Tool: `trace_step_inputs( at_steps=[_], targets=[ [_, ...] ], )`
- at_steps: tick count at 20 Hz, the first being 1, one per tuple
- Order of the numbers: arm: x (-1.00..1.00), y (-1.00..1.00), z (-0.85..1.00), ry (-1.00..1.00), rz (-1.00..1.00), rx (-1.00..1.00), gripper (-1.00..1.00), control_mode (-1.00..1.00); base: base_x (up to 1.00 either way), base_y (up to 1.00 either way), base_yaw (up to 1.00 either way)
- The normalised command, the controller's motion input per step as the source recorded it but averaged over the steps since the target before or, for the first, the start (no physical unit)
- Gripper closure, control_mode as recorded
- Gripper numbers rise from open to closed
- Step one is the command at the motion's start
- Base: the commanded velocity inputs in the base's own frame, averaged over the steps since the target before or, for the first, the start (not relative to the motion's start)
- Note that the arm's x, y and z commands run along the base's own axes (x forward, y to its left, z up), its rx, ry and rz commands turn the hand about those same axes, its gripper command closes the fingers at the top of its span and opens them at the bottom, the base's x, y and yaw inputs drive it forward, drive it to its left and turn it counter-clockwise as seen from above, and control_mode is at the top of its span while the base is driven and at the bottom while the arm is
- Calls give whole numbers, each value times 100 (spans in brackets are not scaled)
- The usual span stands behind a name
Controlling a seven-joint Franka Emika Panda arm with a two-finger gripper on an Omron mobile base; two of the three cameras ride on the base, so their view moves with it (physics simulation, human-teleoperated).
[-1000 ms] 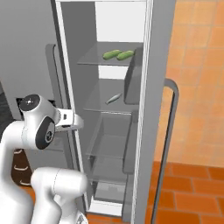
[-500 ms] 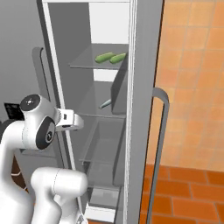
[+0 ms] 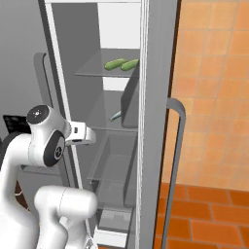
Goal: Place one corn and one fish in each tupperware on the nearby counter, to pack two identical lunches.
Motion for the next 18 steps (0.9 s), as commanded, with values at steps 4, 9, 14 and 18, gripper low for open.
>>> trace_step_inputs(
  at_steps=[4,9,14,18],
  targets=[
    [4,-1,18,-17,-13,10,-100,-100,0,0,0],
    [16,-7,35,-11,-29,11,-100,-100,0,0,0],
    [5,-32,40,-16,-6,4,-100,-100,0,0,0],
    [4,-6,51,-1,0,1,-100,-100,0,0,0]
  ],
)
